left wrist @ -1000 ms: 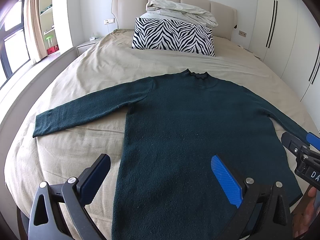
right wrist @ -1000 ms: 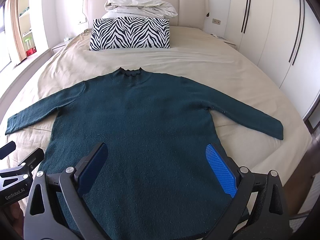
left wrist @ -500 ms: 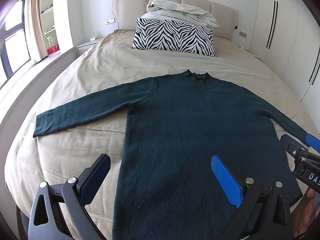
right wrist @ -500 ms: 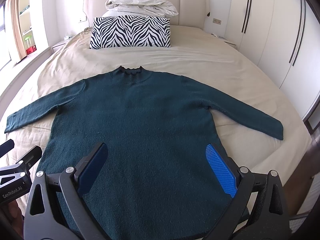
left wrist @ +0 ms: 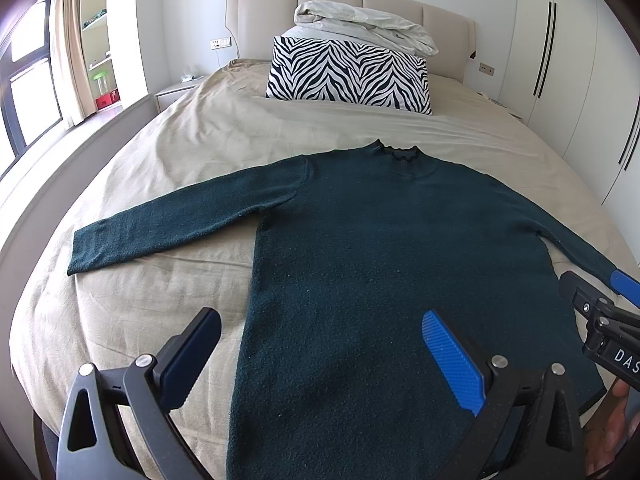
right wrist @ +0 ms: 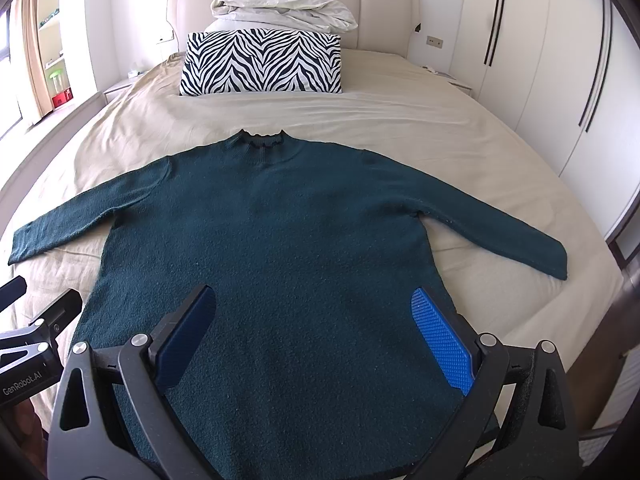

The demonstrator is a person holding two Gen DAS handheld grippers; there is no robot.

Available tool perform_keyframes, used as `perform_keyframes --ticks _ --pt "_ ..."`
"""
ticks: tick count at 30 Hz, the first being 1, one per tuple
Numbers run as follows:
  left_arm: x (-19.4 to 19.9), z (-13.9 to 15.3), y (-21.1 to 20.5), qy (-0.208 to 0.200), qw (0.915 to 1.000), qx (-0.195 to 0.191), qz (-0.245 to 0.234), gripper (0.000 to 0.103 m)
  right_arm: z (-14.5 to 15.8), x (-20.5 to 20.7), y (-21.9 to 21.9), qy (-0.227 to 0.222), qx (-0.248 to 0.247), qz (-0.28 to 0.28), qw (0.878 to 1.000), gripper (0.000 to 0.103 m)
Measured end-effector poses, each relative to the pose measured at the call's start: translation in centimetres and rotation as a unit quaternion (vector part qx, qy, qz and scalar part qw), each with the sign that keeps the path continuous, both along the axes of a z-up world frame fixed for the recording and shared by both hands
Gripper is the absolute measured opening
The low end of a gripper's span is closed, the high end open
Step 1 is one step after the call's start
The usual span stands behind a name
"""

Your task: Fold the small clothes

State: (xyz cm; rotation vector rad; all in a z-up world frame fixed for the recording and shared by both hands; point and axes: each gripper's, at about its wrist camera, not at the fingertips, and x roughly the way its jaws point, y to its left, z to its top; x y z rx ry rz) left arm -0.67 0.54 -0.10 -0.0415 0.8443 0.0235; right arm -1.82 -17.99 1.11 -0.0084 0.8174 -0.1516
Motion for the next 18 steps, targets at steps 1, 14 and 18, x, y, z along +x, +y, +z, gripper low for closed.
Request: perform_keyframes --ticks 1,14,18 --pt "0.02 0.02 0.0 0.0 1.0 0.0 0.001 0.103 -0.03 0.03 0.15 0.001 -0.001 0.0 1.0 0.1" --pt "-0.07 0.11 0.28 -0.001 1.0 0.0 0.002 0.103 -0.33 0.29 0.6 0.005 -0.004 0.001 1.0 0.1" --pt "-0.16 0.1 0.36 -0.001 1.0 -0.001 0.004 0.103 -0.45 0.33 0.76 0.006 -0.004 0.002 1.0 0.1"
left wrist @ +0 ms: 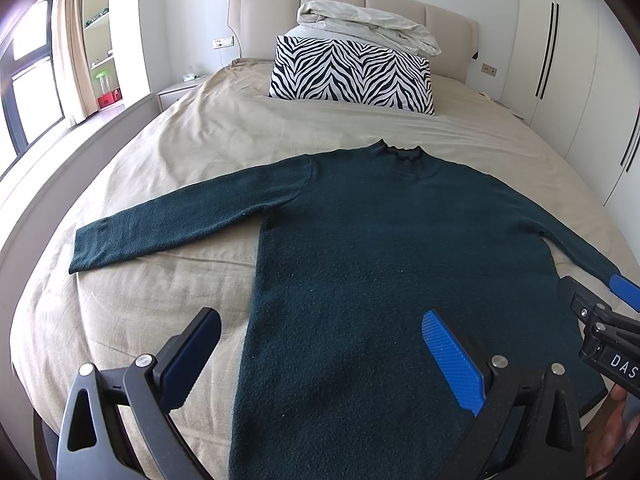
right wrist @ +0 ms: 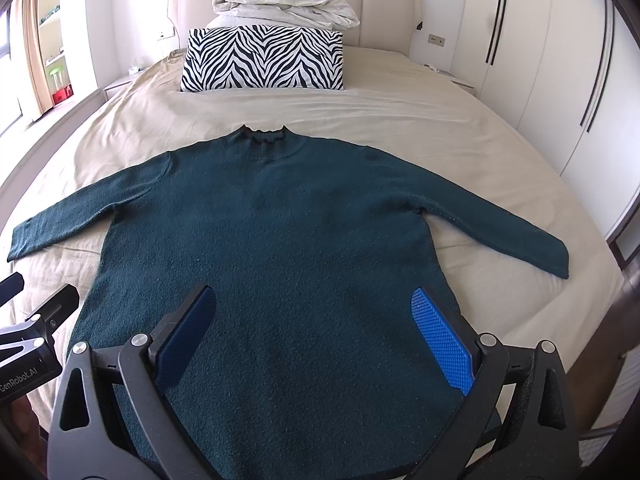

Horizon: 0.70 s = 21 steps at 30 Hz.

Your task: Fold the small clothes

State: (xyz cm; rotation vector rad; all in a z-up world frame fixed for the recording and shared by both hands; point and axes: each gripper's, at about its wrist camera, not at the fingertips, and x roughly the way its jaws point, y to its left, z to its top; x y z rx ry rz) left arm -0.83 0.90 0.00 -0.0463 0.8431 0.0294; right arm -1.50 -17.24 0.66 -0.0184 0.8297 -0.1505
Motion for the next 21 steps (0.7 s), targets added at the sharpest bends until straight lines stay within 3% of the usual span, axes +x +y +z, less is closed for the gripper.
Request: perform_keyframes --ticks 21 --pt "-0.1 -0.42 0.39 0.002 1.0 -0.001 0.004 0.103 -0.47 0.03 0.37 0.005 -0.002 0.0 1.0 0.1"
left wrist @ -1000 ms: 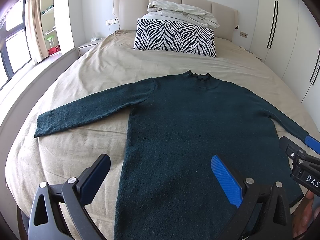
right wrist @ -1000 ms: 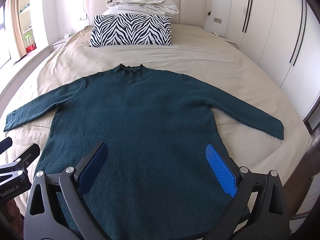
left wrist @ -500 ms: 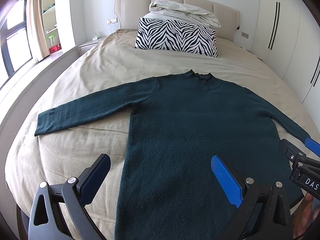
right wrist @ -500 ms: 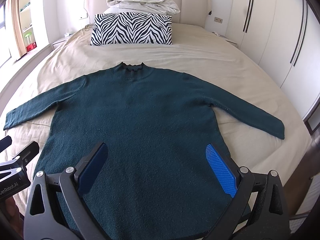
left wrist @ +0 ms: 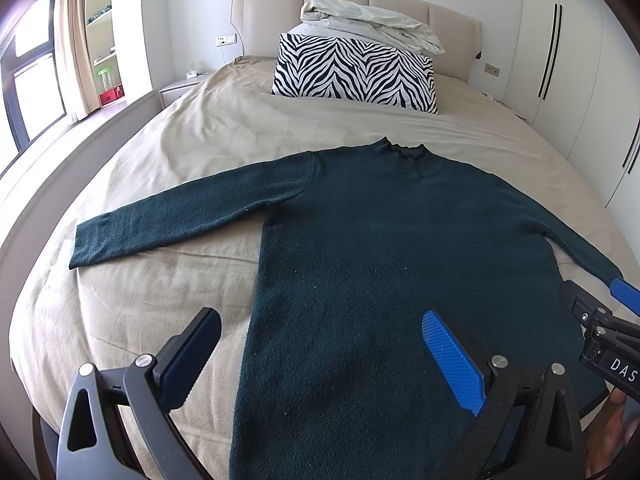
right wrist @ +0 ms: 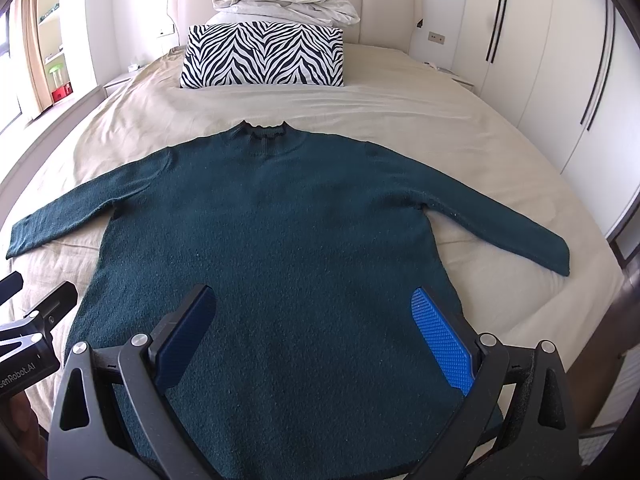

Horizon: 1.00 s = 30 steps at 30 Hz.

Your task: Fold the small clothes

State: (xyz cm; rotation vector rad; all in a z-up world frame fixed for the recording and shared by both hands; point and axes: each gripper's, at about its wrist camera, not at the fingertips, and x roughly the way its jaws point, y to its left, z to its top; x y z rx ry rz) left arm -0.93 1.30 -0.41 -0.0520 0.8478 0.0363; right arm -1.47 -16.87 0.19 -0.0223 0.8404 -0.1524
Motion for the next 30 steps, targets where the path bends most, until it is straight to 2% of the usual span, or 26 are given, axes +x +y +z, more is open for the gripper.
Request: perform_keyframes --ticks 30 --pt "0.08 -0.39 -0.32 -0.001 1.0 0.003 0.004 0.103 -0.88 0.01 -0.02 0.005 0.006 -0.002 1.0 0.1"
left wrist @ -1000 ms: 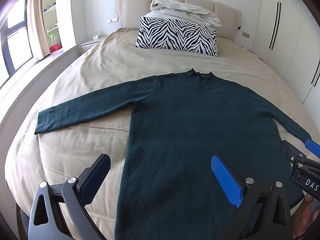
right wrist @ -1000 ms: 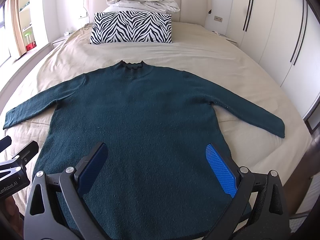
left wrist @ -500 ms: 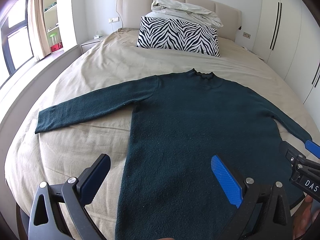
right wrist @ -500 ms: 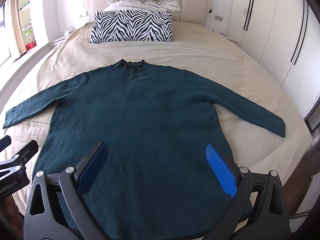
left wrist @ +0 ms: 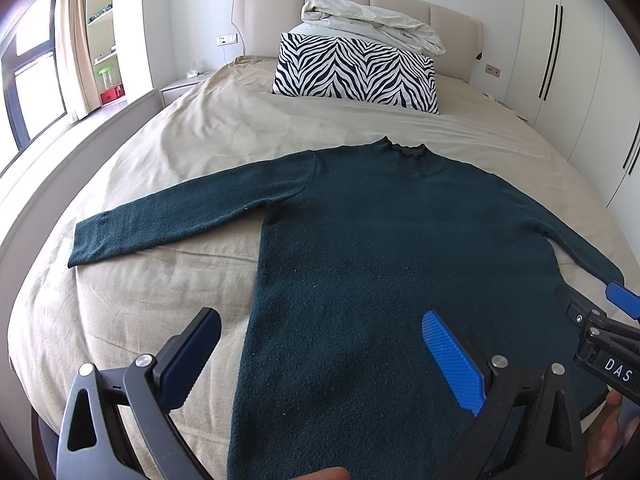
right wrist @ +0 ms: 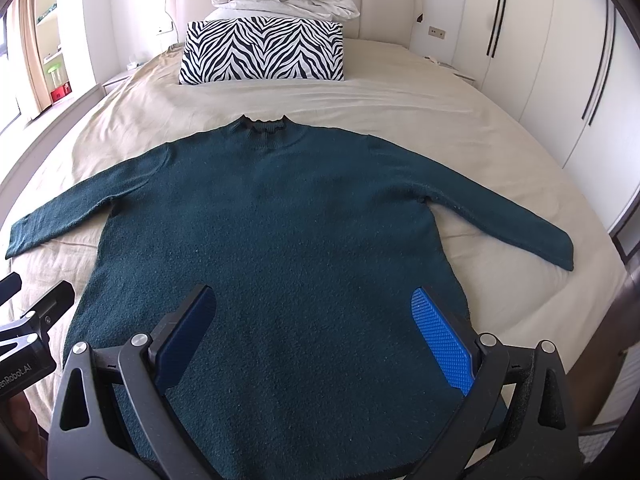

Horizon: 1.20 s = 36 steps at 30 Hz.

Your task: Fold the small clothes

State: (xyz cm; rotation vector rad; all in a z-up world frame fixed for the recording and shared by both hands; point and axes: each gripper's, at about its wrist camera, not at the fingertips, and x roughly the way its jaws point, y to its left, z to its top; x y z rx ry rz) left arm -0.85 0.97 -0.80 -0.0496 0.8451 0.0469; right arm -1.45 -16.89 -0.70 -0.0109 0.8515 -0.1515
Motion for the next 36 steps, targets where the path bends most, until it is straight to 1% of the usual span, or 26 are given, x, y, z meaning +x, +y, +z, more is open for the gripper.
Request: perform_keyframes --ticks 2,4,6,8,10,11,12,14,15,16,18,19,20,21,22,23,24,25,27,28,29,30,31,32,34,36 --pt "0.1 0.0 -0.2 -0.003 1.0 0.005 0.0 0.103 -0.2 0.2 -0.2 0.001 0.003 -0.001 1.0 0.1" --pt "0.3 0.0 -0.4 -0.003 1.0 0.001 -0.006 0.103 -0.3 0.2 -0.5 -0.002 0.008 -0.003 1.0 0.1" --pt "0.3 0.0 -0.5 -0.012 0.9999 0.003 -0.007 0.103 -0.3 0.3 -1.0 -0.007 0.016 -0.006 1.0 0.1" --pt "0.5 -0.1 -0.6 -0.018 0.9997 -0.009 -0.017 0.103 -0.1 0.2 -1.6 -0.026 0.027 -0.008 0.999 0.1" --pt "0.9 -0.4 -0.2 -0.015 0.9987 -0.041 -0.026 0.103 0.6 -0.5 -2.2 -0.07 0.031 -0.013 0.997 0.1" --pt "1.2 -0.6 0.0 -0.013 0.9979 -0.058 -0.026 0.103 1.1 -1.1 -2.6 -0.101 0.028 -0.017 0.994 0.1" --pt "1.6 -0.8 0.0 -0.009 0.9974 -0.066 -0.025 0.103 1.6 -1.8 -3.0 -0.136 0.021 -0.02 0.99 0.1" --pt "2.3 -1.3 0.0 -0.01 0.9964 -0.079 -0.029 0.103 2.2 -3.6 -3.7 -0.219 0.002 -0.02 0.975 0.102" --pt "2.7 -1.5 -0.1 -0.015 0.9955 -0.088 -0.033 0.103 2.3 -4.1 -4.3 -0.245 -0.005 -0.021 0.969 0.103" --pt "3.0 -1.6 -0.2 -0.019 0.9946 -0.095 -0.037 0.103 2.3 -4.0 -5.1 -0.244 -0.009 -0.023 0.969 0.103" --pt "3.8 -1.9 -0.5 -0.034 0.9917 -0.114 -0.048 0.103 2.3 -2.9 -7.6 -0.213 0.001 -0.024 0.977 0.103" --pt "4.1 -2.0 -0.7 -0.042 0.9898 -0.126 -0.052 0.103 2.1 -2.5 -9.2 -0.2 0.013 -0.035 0.979 0.103" --pt "4.5 -2.2 -0.9 -0.043 0.9889 -0.132 -0.052 0.103 1.9 -2.1 -11.4 -0.192 0.035 -0.054 0.979 0.103" --pt "5.0 -2.4 -1.3 -0.038 0.9893 -0.13 -0.053 0.103 1.7 -1.9 -13.8 -0.184 0.068 -0.074 0.978 0.103" --pt "5.5 -2.6 -1.8 -0.023 0.9904 -0.123 -0.057 0.103 1.3 -1.6 -16.6 -0.173 0.109 -0.098 0.974 0.103" --pt "6.2 -3.0 -2.2 0.0 0.9914 -0.116 -0.061 0.103 0.6 -1.4 -19.7 -0.162 0.153 -0.128 0.967 0.103" --pt "7.0 -3.3 -2.4 0.023 0.9908 -0.119 -0.061 0.103 -0.4 -1.3 -22.8 -0.154 0.196 -0.158 0.956 0.103" --pt "7.5 -3.6 -2.4 0.034 0.9891 -0.131 -0.059 0.103 -1.4 -1.5 -25.8 -0.153 0.237 -0.186 0.941 0.103" --pt "8.3 -3.9 -2.2 0.029 0.9872 -0.147 -0.055 0.103 -3.9 -1.7 -31.5 -0.15 0.306 -0.238 0.909 0.102" --pt "8.6 -4.0 -2.3 0.026 0.9865 -0.151 -0.058 0.103 -5.3 -1.8 -34.2 -0.148 0.337 -0.26 0.893 0.099" --pt "9.0 -4.1 -2.4 0.028 0.9857 -0.154 -0.063 0.103 -6.6 -1.9 -36.6 -0.149 0.366 -0.277 0.876 0.093" --pt "9.5 -4.3 -2.6 0.031 0.9846 -0.158 -0.069 0.103 -7.9 -2.1 -39.0 -0.15 0.39 -0.292 0.86 0.089" --pt "9.9 -4.6 -2.8 0.035 0.9832 -0.163 -0.075 0.103 -9.3 -2.2 -41.0 -0.148 0.411 -0.309 0.845 0.08" --pt "10.4 -4.8 -3.0 0.039 0.9817 -0.169 -0.079 0.103 -10.5 -2.3 -42.9 -0.148 0.428 -0.326 0.83 0.076" --pt "11.0 -5.2 -3.2 0.045 0.9779 -0.186 -0.085 0.103 -13.0 -2.2 -46.1 -0.144 0.453 -0.35 0.807 0.075" --pt "11.5 -5.6 -3.6 0.049 0.975 -0.197 -0.09 0.103 -15.2 -1.9 -48.8 -0.138 0.469 -0.375 0.788 0.072"
